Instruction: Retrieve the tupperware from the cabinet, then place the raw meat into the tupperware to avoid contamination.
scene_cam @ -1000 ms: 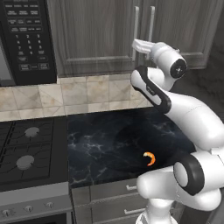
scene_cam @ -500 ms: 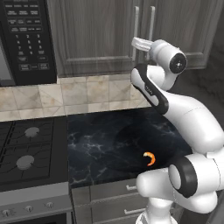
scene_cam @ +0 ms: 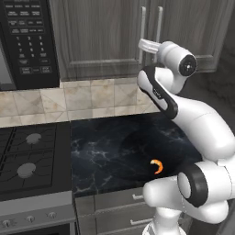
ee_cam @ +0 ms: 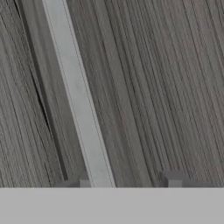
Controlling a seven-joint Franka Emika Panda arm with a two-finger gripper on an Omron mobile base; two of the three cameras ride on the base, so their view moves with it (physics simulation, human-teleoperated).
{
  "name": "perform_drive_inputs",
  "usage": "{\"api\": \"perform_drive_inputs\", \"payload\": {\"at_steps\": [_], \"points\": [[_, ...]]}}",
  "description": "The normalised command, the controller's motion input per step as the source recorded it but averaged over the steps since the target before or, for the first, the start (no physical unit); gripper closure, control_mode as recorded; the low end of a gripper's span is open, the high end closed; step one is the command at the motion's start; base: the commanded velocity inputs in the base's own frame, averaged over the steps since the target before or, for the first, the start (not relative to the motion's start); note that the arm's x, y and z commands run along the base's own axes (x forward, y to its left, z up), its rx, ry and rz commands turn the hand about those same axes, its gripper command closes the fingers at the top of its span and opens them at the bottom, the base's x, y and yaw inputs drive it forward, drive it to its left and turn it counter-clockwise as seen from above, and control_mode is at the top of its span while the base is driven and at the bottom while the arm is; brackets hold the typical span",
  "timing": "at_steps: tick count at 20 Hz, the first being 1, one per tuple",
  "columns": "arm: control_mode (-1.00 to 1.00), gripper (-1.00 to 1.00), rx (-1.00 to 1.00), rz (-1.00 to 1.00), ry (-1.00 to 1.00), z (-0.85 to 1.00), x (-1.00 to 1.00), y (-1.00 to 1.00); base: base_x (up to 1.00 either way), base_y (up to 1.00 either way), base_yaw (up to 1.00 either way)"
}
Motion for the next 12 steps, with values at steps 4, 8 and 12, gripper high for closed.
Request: {"api": "perform_drive_inputs", "payload": {"at_steps": [4,8,12], "points": [[-1.0,1.0,0.0,0.06,0.0,-0.03,0.12,-0.02,0.0,0.0,0.0],[-1.0,1.0,0.03,0.04,-0.01,0.01,-0.01,-0.13,0.0,0.0,0.0],[-1.0,1.0,0.04,0.02,-0.01,0.05,-0.11,-0.25,0.0,0.0,0.0]]}}
